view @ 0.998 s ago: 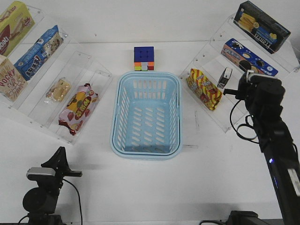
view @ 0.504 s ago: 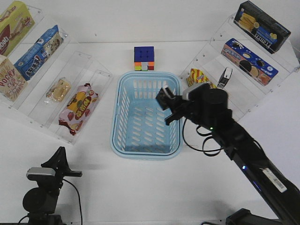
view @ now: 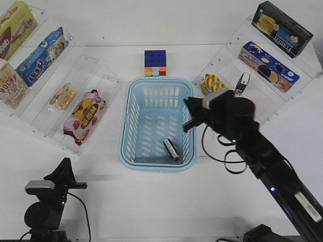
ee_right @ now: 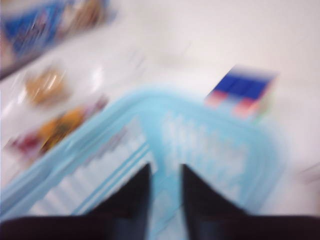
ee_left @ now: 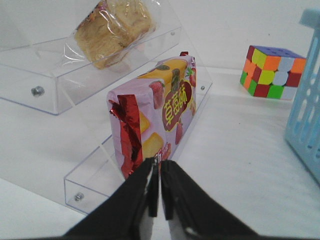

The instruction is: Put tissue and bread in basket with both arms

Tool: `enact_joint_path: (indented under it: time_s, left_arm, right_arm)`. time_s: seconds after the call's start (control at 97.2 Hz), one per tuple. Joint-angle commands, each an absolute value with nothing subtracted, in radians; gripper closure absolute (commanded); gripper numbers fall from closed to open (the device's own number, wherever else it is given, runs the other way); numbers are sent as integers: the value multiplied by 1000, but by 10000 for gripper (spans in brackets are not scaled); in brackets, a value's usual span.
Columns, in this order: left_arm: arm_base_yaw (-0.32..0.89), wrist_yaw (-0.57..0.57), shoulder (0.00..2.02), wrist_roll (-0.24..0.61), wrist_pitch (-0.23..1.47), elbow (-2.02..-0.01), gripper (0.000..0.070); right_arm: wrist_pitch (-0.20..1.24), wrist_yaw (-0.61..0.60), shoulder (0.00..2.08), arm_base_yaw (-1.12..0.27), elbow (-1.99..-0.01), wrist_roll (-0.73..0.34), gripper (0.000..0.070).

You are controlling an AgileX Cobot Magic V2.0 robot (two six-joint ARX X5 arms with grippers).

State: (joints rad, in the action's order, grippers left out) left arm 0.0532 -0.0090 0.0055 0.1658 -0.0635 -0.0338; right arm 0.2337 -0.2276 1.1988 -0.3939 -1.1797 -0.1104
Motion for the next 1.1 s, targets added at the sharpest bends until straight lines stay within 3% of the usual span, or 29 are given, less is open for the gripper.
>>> enact_joint_path:
  time_s: [0.0, 0.082, 0.165, 0.35, 0.442, 0.679, 0.689, 0.7, 0.71, 0.782, 0.823, 0.926, 1.091]
  left_arm:
    - [52, -7, 4, 319, -84, -14, 699]
    - [52, -7, 4, 428, -89, -24, 699]
    - [52, -7, 4, 523, -91, -54, 699]
    - [52, -9, 46, 519, 16, -228, 699]
    - [52, -9, 137, 419, 98, -350, 699]
    - [52, -30, 550, 19, 290, -683, 699]
    - [52, -30, 757, -127, 358, -834, 571]
    - [52, -30, 773, -134, 362, -845, 539]
    - [52, -30, 871, -182, 383, -918, 318]
    - [52, -30, 962, -231, 395, -987, 155]
    - [52, -30, 1016, -261, 398, -1027, 122]
    - [52, -42, 1137, -334, 398, -1120, 124]
    - [53, -165, 1306, -453, 395, -1250, 125]
  right_arm:
    - [255, -176, 1143, -352, -1192, -106, 700]
    - [266, -140, 1072, -302, -1157, -106, 700]
    - [186, -138, 978, -266, -1045, -104, 700]
    - [-89, -59, 747, -239, -681, -104, 700]
    - [-130, -18, 697, -240, -577, -112, 700]
    - [-104, -26, 696, -241, -554, -120, 700]
    - [-116, -25, 696, -241, -554, -120, 700]
    - [-116, -25, 696, -241, -554, -120, 700]
    - [-116, -25, 695, -241, -554, -120, 700]
    - [-115, -26, 695, -241, -554, -120, 700]
    - [-115, -25, 695, -241, -554, -120, 700]
    - [-118, -26, 695, -241, -554, -120, 700]
    - [-118, -26, 695, -241, -554, -120, 700]
